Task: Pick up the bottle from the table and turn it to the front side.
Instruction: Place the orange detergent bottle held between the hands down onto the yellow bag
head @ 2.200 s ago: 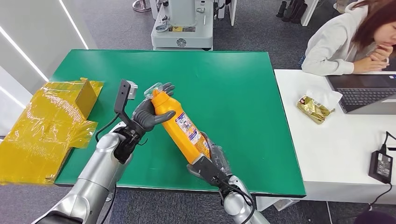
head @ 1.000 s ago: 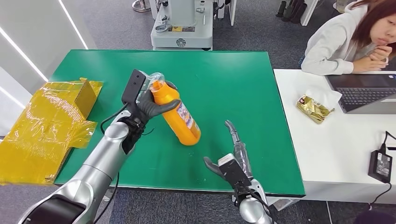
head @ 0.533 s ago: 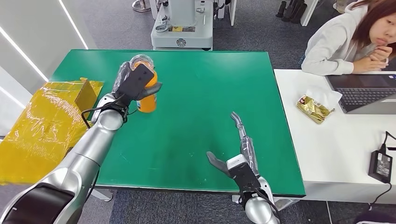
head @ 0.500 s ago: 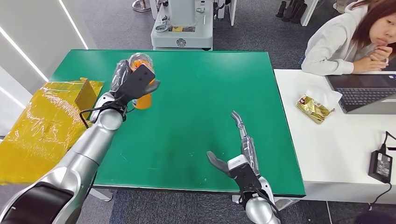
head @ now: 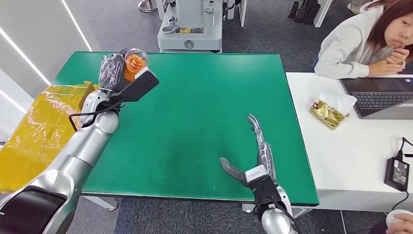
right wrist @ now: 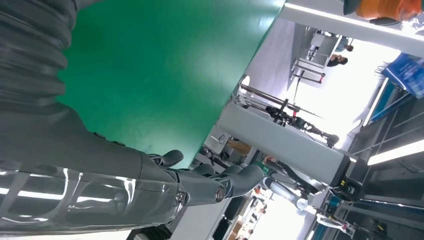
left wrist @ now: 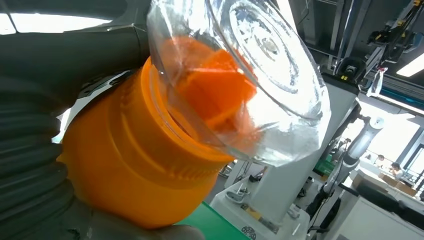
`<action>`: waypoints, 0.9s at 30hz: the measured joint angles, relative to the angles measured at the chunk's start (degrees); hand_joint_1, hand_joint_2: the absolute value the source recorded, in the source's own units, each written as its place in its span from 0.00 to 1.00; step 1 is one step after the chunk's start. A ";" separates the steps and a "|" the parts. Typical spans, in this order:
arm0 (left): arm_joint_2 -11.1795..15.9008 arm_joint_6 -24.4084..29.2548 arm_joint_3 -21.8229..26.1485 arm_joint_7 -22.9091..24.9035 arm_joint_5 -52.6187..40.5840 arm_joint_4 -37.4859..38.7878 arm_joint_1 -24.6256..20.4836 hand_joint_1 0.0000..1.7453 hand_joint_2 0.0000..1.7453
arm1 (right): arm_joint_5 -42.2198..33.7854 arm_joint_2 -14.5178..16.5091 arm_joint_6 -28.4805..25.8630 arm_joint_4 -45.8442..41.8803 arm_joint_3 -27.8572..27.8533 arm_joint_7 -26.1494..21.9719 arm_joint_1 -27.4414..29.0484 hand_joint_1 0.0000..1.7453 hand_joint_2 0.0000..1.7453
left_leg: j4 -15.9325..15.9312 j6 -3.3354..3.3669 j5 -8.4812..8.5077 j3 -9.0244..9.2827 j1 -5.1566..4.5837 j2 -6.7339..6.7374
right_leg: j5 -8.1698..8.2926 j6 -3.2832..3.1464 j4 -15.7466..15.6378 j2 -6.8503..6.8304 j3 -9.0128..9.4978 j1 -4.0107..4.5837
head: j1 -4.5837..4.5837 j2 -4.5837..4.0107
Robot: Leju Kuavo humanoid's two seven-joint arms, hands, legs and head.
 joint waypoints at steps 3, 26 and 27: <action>0.43 3.87 -0.41 2.81 -5.74 0.00 0.03 1.00 1.00 | -0.11 -0.20 -0.15 -0.11 0.06 -0.69 0.09 0.00 1.00 | 0.00 0.00 0.00 -0.02 0.00 0.00 | 0.00 0.00 0.00 0.00 0.00 0.00 | 0.00 0.00; 9.04 10.69 -9.66 38.24 -50.90 11.62 8.13 1.00 1.00 | -0.54 -1.98 -2.77 -4.21 -1.10 -4.53 7.19 0.00 1.00 | -0.03 -0.02 0.01 -0.12 0.00 0.03 | -0.01 -0.01 -0.03 0.01 -0.10 0.00 | 0.01 0.00; 9.05 10.45 -9.87 38.08 -50.90 11.87 8.12 1.00 1.00 | -0.39 -1.98 -2.76 -4.50 -1.26 -4.53 7.47 0.00 1.00 | -0.03 -0.02 0.01 -0.12 0.00 0.04 | 0.00 -0.01 -0.03 0.02 -0.10 0.00 | 0.00 0.00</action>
